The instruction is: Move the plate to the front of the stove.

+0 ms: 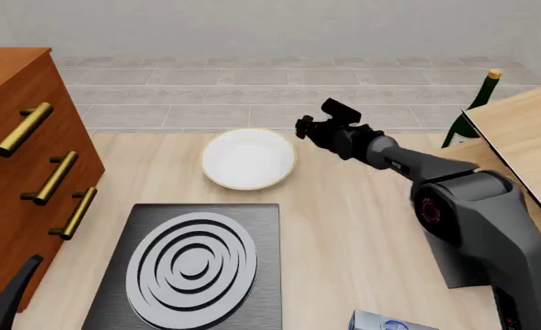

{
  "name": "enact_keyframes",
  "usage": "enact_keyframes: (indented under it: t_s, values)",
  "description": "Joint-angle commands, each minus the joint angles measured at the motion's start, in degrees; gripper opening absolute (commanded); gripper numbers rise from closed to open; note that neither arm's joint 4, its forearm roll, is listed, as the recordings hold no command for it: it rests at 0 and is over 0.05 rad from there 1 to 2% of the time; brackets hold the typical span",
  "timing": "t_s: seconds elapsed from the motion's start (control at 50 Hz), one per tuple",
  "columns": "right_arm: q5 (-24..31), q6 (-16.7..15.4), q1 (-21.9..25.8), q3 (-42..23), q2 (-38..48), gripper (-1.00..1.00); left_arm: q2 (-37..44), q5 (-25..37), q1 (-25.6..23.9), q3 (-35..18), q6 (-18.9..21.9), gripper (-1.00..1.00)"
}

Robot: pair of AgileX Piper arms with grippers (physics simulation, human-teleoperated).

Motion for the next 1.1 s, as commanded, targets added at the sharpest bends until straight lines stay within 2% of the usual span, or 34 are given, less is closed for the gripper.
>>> enact_keyframes:
  t_s: [0.02,0.24,0.32,0.42,0.46,0.56,0.58,0.6,0.7,0.74,0.76,1.0,1.1]
  values:
    - [2.2,-4.7,-2.2,0.1,-2.3,1.0,0.0,-0.1,0.0,-0.2,-0.3,1.0]
    - [-0.9,-7.8,-3.3,6.9,-8.5,1.0,0.0,-0.2,-0.1,-0.4,-0.3,1.0]
    - [-2.6,-7.7,-3.6,10.3,-10.8,1.0,0.0,-0.1,-0.2,-0.7,-0.5,1.0]
    - [-4.8,-9.3,-3.6,15.1,-14.5,1.0,0.0,0.1,-0.5,-0.7,-0.9,1.0]
    - [-5.8,-11.0,-3.8,17.3,-16.7,1.0,0.0,0.4,-0.5,-0.9,-1.3,1.0]
    - [-7.7,-11.1,-3.6,22.0,-20.6,1.0,0.0,0.9,-0.6,-0.8,-1.9,1.0]
    - [-8.2,-12.5,-3.6,23.3,-22.0,1.0,0.0,0.9,-0.7,-0.6,-2.0,1.0]
    - [-8.4,-12.4,-3.7,23.8,-22.3,1.0,0.0,0.8,-0.7,-0.6,-2.0,1.0]
    - [-10.0,-13.1,-3.2,28.4,-26.1,1.0,0.2,0.8,-0.9,-0.6,-2.7,1.0]
    - [-10.5,-15.1,-3.1,30.0,-27.8,1.0,0.3,0.7,-1.0,-0.8,-2.9,1.0]
    - [-10.7,-14.4,-3.0,30.5,-28.0,1.0,0.3,0.7,-0.9,-0.9,-3.1,1.0]
    - [-13.7,-17.9,-0.8,39.4,-36.4,1.0,1.9,-0.8,-1.7,-1.1,-3.9,1.0]
    - [-15.0,-17.8,0.3,43.4,-40.0,1.0,2.0,-0.9,-1.8,-1.3,-4.1,1.0]
